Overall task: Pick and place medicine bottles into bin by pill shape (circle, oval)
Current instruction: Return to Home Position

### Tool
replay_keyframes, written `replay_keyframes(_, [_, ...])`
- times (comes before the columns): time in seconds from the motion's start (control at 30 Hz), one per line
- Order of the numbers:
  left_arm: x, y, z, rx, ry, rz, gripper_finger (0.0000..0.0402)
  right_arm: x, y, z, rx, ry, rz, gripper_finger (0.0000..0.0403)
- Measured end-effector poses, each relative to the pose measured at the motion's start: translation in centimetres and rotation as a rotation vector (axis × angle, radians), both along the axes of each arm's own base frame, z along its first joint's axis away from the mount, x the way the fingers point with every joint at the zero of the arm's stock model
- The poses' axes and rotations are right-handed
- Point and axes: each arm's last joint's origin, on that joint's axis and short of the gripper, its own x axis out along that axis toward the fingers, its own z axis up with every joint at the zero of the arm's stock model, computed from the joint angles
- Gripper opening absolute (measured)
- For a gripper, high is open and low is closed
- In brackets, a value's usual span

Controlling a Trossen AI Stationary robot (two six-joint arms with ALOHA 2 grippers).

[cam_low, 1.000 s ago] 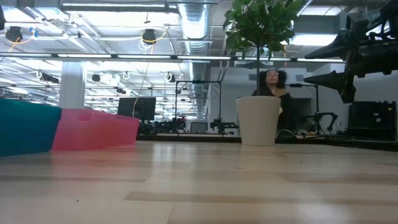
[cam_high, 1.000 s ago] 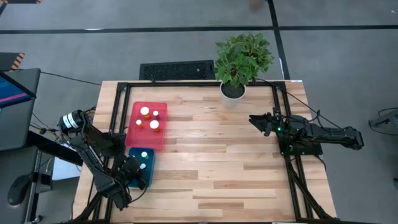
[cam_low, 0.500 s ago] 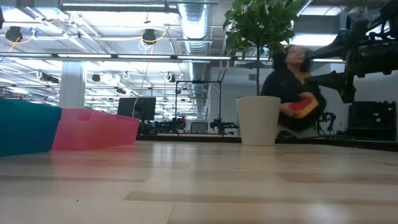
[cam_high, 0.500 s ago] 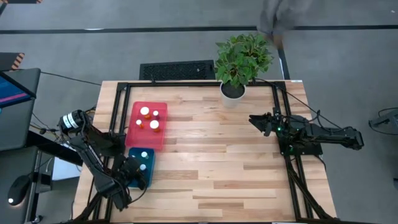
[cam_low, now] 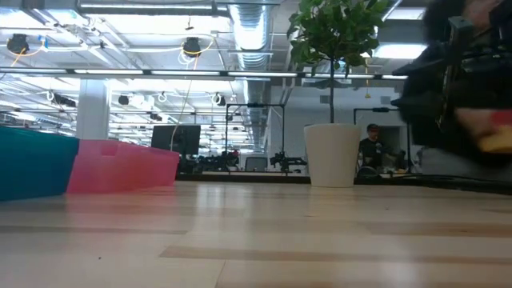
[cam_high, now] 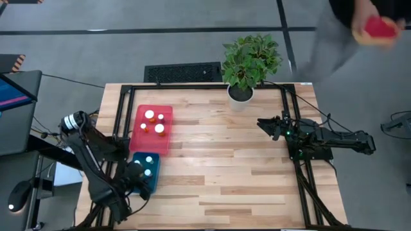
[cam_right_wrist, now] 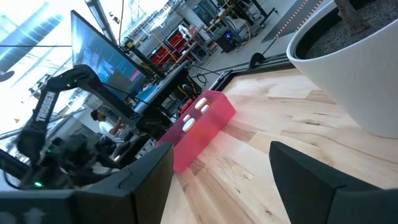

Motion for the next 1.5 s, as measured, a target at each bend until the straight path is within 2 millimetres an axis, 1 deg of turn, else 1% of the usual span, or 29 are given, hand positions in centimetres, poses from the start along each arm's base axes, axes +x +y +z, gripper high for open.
replay_keyframes(0.1, [0.2, 0.1, 3.3, 0.002, -0.102, -0.03, 0.0213, 0.0, 0.0, 0.0, 0.02, -0.007, 0.001, 0.0276])
replay_keyframes(0.2, [0.2, 0.6, 7.1, -0.023, -0.22, -0.079, 0.0213, 0.0, 0.0, 0.0, 0.062, -0.024, 0.0, 0.0276])
replay_keyframes(0.3, [0.1, 1.8, 11.2, -0.052, -0.315, -0.132, 0.0213, 0.0, 0.0, 0.0, 0.063, -0.024, 0.001, 0.0276])
replay_keyframes(0.4, [-0.3, 3.4, 14.9, -0.054, -0.379, -0.191, 0.0213, 0.0, 0.0, 0.0, 0.063, -0.029, 0.002, 0.0276])
replay_keyframes(0.5, [-0.9, 4.8, 17.5, -0.103, -0.428, -0.222, 0.0213, 0.0, 0.0, 0.3, 0.042, -0.055, 0.003, 0.0276])
replay_keyframes(0.6, [-1.2, 5.4, 18.7, -0.164, -0.529, -0.181, 0.0213, 0.0, 0.0, 1.1, -0.073, -0.107, 0.001, 0.0276])
replay_keyframes(0.77, [-1.4, 5.8, 18.8, -0.128, -0.531, -0.198, 0.0213, -0.2, 0.2, 2.6, -0.218, -0.216, 0.046, 0.0276])
replay_keyframes(0.87, [-1.7, 7.2, 19.2, -0.009, -0.552, -0.191, 0.0213, -0.3, 0.3, 3.0, -0.258, -0.244, 0.053, 0.0276])
replay_keyframes(0.93, [-2.2, 8.1, 19.6, 0.057, -0.573, -0.193, 0.0213, -0.3, 0.3, 2.9, -0.278, -0.223, 0.052, 0.0276])
replay_keyframes(1.03, [-3.3, 9.6, 20.1, 0.049, -0.605, -0.195, 0.0213, -0.1, 0.3, 2.3, -0.285, -0.153, 0.061, 0.0276])
replay_keyframes(1.1, [-4.1, 10.4, 19.8, 0.066, -0.634, -0.206, 0.0213, -0.1, 0.3, 1.9, -0.282, -0.113, 0.072, 0.0276])
replay_keyframes(1.17, [-4.9, 11.2, 18.9, 0.085, -0.654, -0.219, 0.0213, 0.0, 0.3, 1.5, -0.277, -0.076, 0.083, 0.0276])
replay_keyframes(1.23, [-5.8, 12.3, 17.5, 0.069, -0.686, -0.208, 0.0213, 0.0, 0.4, 1.4, -0.275, -0.06, 0.087, 0.0276])
replay_keyframes(1.3, [-6.8, 13.7, 15.6, 0.033, -0.722, -0.181, 0.0213, 0.0, 0.4, 1.3, -0.278, -0.057, 0.087, 0.0276])
replay_keyframes(1.37, [-7.5, 14.9, 13.3, 0.0, -0.773, -0.155, 0.0213, 0.0, 0.4, 1.4, -0.285, -0.056, 0.087, 0.0276])
replay_keyframes(1.43, [-8.0, 15.3, 11.0, -0.076, -0.855, -0.13, 0.0213, 0.0, 0.4, 1.4, -0.288, -0.055, 0.087, 0.0276])
replay_keyframes(1.5, [-8.2, 15.0, 8.9, -0.217, -0.916, -0.12, 0.0213, 0.0, 0.4, 1.4, -0.287, -0.055, 0.087, 0.0276])
